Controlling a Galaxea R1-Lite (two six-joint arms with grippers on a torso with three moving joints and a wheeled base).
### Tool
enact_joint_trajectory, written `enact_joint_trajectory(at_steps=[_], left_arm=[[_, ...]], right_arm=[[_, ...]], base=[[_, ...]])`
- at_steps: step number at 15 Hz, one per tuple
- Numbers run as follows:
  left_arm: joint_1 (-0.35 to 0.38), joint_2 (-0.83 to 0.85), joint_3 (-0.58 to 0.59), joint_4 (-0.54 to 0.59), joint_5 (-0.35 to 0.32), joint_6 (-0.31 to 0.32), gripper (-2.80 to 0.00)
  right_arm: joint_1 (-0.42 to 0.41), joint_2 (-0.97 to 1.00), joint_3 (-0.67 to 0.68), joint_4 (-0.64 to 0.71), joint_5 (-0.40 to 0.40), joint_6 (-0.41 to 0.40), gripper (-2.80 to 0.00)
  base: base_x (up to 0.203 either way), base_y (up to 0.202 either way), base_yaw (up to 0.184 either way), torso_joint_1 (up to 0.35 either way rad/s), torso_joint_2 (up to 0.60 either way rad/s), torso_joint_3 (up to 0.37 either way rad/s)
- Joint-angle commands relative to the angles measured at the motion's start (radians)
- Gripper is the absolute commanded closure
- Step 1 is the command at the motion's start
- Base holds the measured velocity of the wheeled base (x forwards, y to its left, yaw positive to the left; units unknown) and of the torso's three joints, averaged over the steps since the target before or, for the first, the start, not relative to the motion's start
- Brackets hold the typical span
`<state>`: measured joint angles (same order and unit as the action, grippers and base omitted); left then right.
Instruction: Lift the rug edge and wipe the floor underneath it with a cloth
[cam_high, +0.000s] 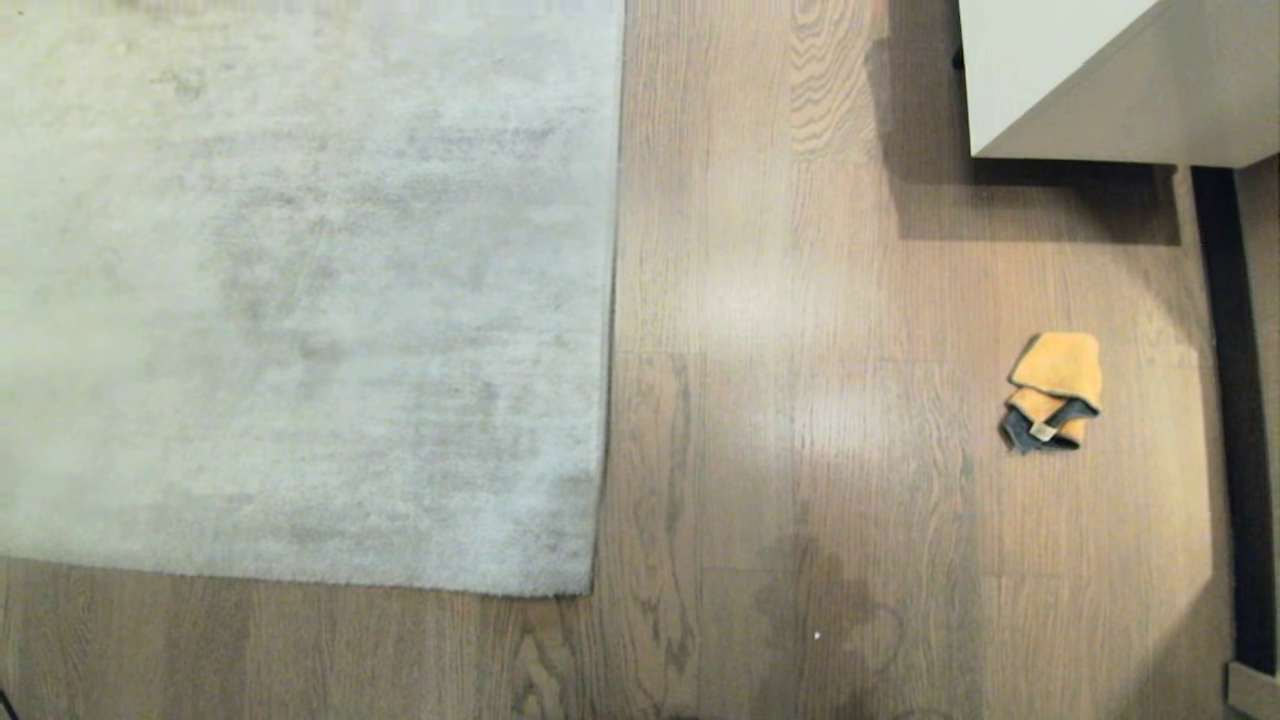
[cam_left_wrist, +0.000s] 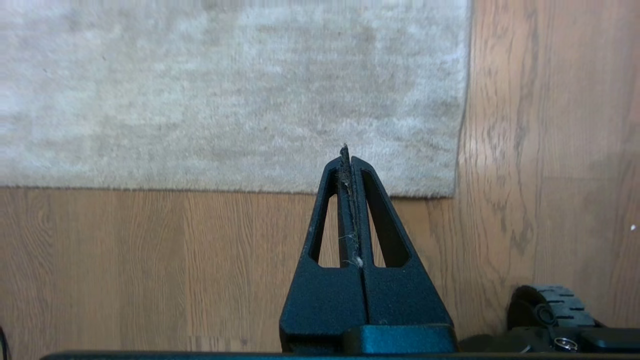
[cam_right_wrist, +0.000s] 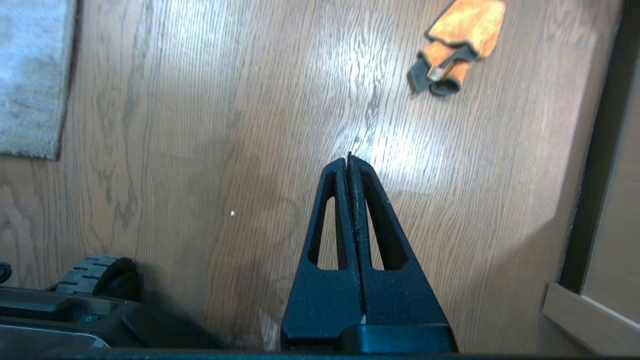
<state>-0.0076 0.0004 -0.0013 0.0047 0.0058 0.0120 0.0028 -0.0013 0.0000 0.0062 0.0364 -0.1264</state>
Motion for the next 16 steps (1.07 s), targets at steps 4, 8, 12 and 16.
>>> enact_joint_trajectory(at_steps=[4,8,12,16], left_arm=[[0.0,0.0,0.001,0.0,0.0,-0.001,0.0],[0.0,0.0,0.0,-0.002,0.0,-0.001,0.0],[0.0,0.0,0.0,-0.002,0.0,-0.001,0.0],[0.0,0.0,0.0,-0.002,0.0,-0.003,0.0]], right_arm=[[0.0,0.001,0.0,0.0,0.0,-0.001,0.0],[0.0,0.001,0.0,0.0,0.0,-0.001,0.0],[0.0,0.001,0.0,0.0,0.0,-0.001,0.0],[0.0,0.001,0.0,0.0,0.0,-0.001,0.0]], base=[[0.0,0.0,0.0,0.002,0.0,0.206],[0.0,0.0,0.0,0.005,0.0,0.201],[0.0,0.0,0.0,0.004,0.0,0.202],[0.0,0.0,0.0,0.004,0.0,0.204]])
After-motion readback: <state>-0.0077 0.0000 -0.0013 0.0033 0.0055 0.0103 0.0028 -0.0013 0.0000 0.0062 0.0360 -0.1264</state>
